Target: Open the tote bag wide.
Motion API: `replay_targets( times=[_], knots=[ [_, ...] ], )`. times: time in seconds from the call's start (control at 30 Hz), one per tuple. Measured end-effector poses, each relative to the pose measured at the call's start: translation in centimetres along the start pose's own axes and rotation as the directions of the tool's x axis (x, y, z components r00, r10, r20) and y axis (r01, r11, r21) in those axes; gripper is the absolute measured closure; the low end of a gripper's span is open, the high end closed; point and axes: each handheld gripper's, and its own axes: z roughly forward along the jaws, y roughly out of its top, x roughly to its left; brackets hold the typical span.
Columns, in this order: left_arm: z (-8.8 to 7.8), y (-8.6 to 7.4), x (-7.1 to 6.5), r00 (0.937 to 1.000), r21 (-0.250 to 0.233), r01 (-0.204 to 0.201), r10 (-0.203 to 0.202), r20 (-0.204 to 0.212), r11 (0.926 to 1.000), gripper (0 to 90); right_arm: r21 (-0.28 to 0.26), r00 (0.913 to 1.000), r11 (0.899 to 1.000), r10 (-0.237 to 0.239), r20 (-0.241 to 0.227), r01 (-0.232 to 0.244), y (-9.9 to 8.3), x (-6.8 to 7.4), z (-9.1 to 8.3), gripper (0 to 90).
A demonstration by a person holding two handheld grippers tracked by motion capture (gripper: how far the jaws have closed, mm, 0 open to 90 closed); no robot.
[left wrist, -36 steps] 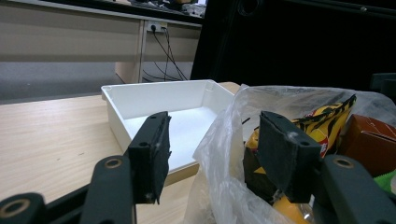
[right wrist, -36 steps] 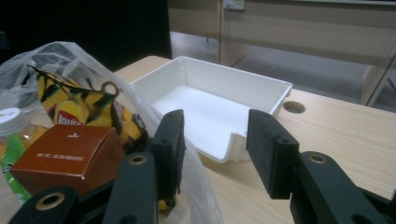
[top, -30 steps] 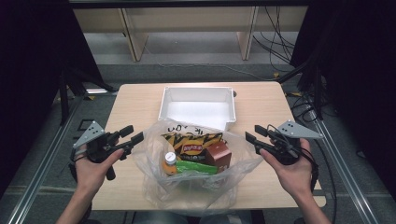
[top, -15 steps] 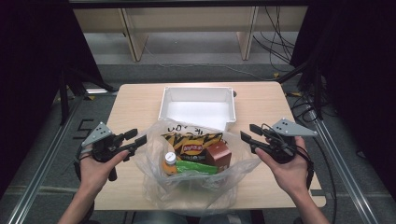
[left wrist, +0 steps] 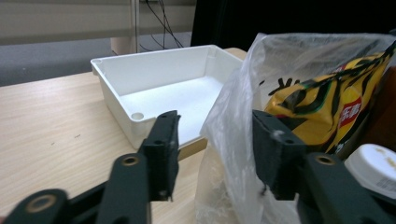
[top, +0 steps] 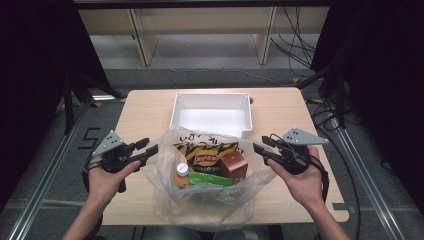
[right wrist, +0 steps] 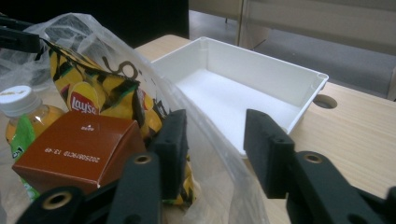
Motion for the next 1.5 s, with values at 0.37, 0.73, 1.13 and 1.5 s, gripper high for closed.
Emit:
replay_targets(
  times=[0.37, 0.73, 1.13, 1.5],
  knots=[
    [0.8, -0.9, 0.1, 0.9984, 0.091, -0.055, 0.056, -0.006, 0.9943, 81.0, 0.051, 0.9999, 0.999, -0.017, 0.005, 0.016, -0.7, -0.2, 0.6, 84.2],
    [1.5, -2.2, 0.2, 0.9975, 0.153, -0.053, 0.060, -0.038, 0.9867, 87.5, 0.104, 0.9999, 0.995, -0.004, 0.009, 0.004, -1.8, -0.3, 1.8, 86.2],
    [2.4, -4.0, 0.4, 0.9974, 0.236, -0.049, 0.060, -0.040, 0.9705, 89.1, 0.148, 0.9997, 0.989, 0.024, 0.005, -0.025, -3.1, 0.0, 3.3, 86.3],
    [3.1, -5.1, 0.7, 0.9970, 0.271, -0.041, 0.058, -0.052, 0.9617, 89.2, 0.166, 0.9974, 0.984, 0.072, -0.002, -0.071, -4.7, -0.8, 4.2, 88.4]
  ],
)
